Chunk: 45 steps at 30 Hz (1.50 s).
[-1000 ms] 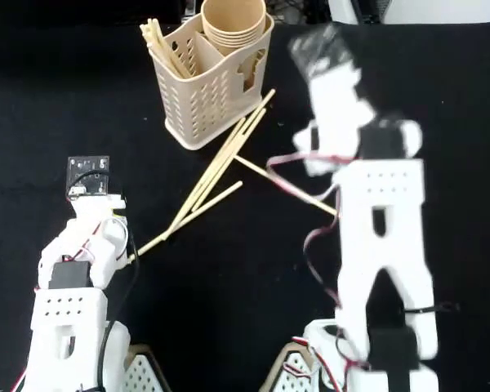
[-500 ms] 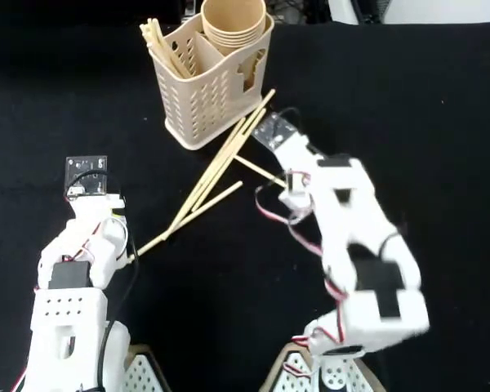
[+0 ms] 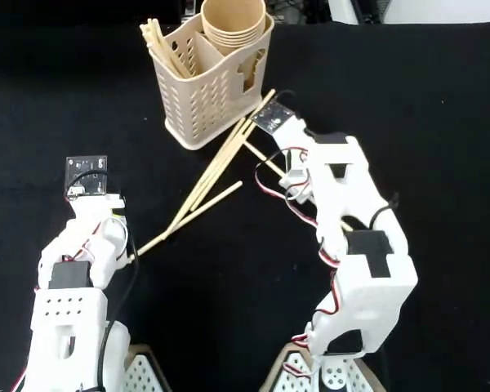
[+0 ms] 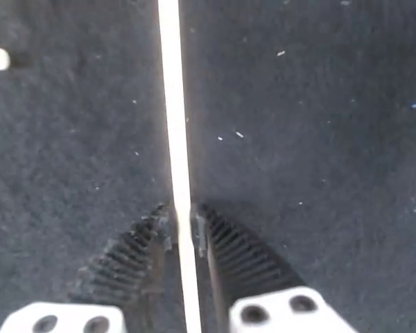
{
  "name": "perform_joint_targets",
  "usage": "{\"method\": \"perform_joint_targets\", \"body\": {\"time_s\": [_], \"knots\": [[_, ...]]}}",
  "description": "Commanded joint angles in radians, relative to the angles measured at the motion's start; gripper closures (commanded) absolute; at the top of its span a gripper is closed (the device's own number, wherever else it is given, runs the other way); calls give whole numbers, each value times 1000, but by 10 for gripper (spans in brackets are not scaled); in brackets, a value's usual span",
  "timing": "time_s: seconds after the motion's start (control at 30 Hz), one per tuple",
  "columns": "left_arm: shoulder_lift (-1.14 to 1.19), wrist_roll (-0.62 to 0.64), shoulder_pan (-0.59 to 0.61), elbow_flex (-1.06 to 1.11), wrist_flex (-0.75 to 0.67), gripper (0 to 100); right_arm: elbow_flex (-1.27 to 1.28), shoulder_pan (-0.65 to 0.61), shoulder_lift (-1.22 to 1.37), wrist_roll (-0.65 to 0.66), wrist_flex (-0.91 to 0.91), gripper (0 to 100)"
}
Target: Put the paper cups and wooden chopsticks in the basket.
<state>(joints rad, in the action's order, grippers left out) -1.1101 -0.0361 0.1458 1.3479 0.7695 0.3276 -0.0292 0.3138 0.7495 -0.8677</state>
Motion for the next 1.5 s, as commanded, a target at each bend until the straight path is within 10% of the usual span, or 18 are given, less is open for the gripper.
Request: {"method": "perform_joint_targets", "body": {"time_s": [0.0, 0.4, 0.63, 1.1, 1.47], "knots": [[-6, 0, 10, -10, -21, 945, -30, 3, -10, 9, -5, 987], [-5, 8, 68, 5, -97, 945, 165, 57, -424, 169, -146, 987], [-6, 86, 136, -4, -91, 945, 401, -215, -638, 362, -71, 987], [-6, 180, 278, -21, -89, 945, 308, -534, -398, 411, 8, 984], [-6, 178, 278, -21, -92, 945, -1, -562, -134, 408, -126, 757]]}}
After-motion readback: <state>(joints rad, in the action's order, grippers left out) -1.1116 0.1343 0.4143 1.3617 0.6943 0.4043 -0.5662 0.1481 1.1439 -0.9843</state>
